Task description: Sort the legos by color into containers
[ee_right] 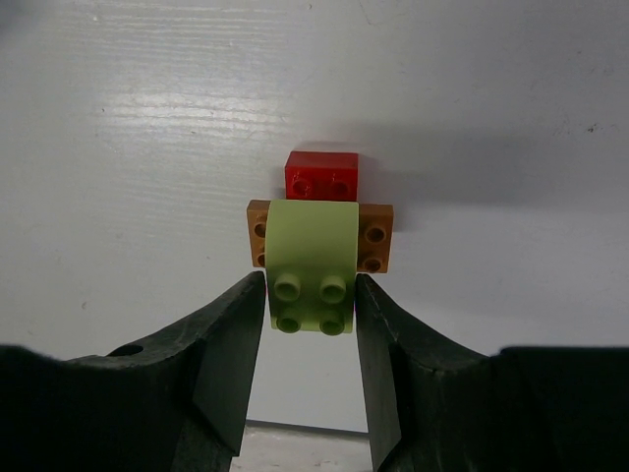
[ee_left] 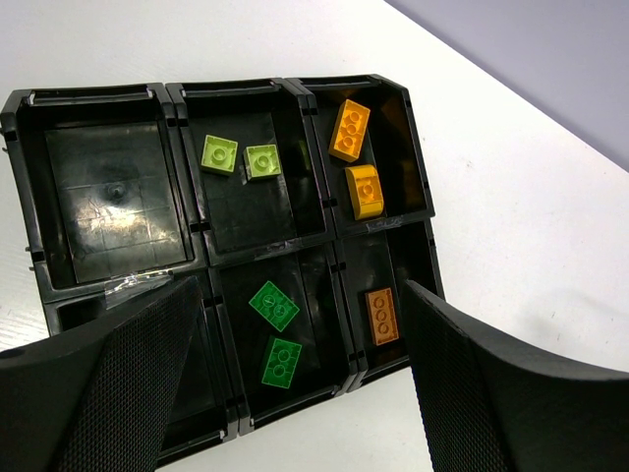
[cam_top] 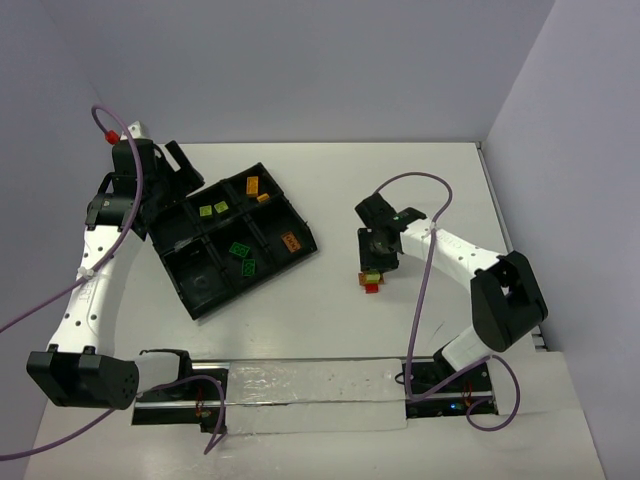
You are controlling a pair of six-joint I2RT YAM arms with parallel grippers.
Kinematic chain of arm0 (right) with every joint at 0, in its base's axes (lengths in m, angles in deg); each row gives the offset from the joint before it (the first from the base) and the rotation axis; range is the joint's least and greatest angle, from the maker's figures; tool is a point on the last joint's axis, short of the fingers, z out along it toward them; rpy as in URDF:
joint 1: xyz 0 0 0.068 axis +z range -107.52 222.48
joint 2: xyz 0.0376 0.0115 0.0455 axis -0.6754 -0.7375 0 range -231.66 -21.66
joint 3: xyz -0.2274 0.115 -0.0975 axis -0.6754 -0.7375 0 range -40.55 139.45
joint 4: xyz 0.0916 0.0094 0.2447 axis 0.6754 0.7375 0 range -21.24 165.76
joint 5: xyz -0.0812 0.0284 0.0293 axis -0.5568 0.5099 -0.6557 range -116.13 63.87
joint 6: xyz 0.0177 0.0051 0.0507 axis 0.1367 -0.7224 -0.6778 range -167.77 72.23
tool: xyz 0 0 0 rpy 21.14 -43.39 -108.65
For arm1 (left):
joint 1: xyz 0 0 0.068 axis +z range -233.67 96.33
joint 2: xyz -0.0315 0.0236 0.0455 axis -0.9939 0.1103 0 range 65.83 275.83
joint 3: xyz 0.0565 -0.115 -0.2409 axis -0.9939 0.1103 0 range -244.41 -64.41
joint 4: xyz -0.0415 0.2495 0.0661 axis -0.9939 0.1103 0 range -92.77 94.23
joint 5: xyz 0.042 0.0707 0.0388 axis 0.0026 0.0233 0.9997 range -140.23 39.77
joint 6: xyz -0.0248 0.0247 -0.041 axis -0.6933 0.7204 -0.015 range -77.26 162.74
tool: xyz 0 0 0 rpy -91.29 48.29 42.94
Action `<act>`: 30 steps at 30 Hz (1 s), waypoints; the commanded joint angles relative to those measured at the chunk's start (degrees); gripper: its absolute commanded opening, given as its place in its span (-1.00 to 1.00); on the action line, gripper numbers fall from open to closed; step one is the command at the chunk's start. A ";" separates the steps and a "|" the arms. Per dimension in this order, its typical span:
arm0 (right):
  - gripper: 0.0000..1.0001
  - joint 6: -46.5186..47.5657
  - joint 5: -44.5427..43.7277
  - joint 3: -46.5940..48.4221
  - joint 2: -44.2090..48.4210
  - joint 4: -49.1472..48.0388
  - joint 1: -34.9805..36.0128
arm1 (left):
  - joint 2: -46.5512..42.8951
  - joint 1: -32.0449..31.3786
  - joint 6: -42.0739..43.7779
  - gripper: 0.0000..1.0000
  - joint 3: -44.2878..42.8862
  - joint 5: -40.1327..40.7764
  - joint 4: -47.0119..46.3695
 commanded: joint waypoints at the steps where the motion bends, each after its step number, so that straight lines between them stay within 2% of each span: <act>1: 0.00 -0.49 -1.09 1.66 -0.66 -0.36 0.33 | -1.40 0.33 -0.07 0.79 -0.55 -0.61 -1.38; 7: 0.00 -0.37 -1.09 1.68 -1.14 -0.56 0.33 | -1.43 0.33 -0.07 0.79 -0.60 -0.60 -1.30; 9: -0.13 -0.46 -1.19 1.78 -1.19 -0.61 0.33 | -1.40 0.33 -0.07 0.79 -0.60 -0.61 -1.29; 10: -0.24 -0.46 -1.33 1.82 -1.09 -0.63 0.33 | -1.44 0.33 -0.07 0.79 -0.58 -0.59 -1.29; 13: -0.77 -0.68 -1.76 2.55 -0.53 0.23 0.33 | -1.53 0.33 -0.03 0.79 -0.43 -0.53 -1.29; 16: -1.00 -0.55 -0.67 4.48 0.02 1.34 0.33 | -1.46 0.33 0.60 0.80 -0.27 -1.56 -1.38; 19: -1.00 -0.11 2.77 8.53 0.96 2.78 0.33 | -1.17 0.33 1.68 0.82 -0.42 -4.21 -1.38; 22: -1.00 0.51 11.77 15.11 2.28 2.95 0.15 | -1.44 -0.46 4.51 0.78 -0.07 -11.83 -2.52; 23: -1.00 0.60 13.45 15.14 2.45 2.87 0.15 | -1.52 -0.72 5.09 0.77 -0.07 -11.86 -2.61; 25: -1.00 0.51 16.09 18.71 2.62 2.69 0.15 | -1.44 -1.76 7.01 0.71 -0.41 -17.69 -2.53; 30: -1.00 -1.34 18.51 24.27 3.15 1.75 0.15 | 0.57 -11.17 5.06 0.57 -0.98 -23.77 -0.96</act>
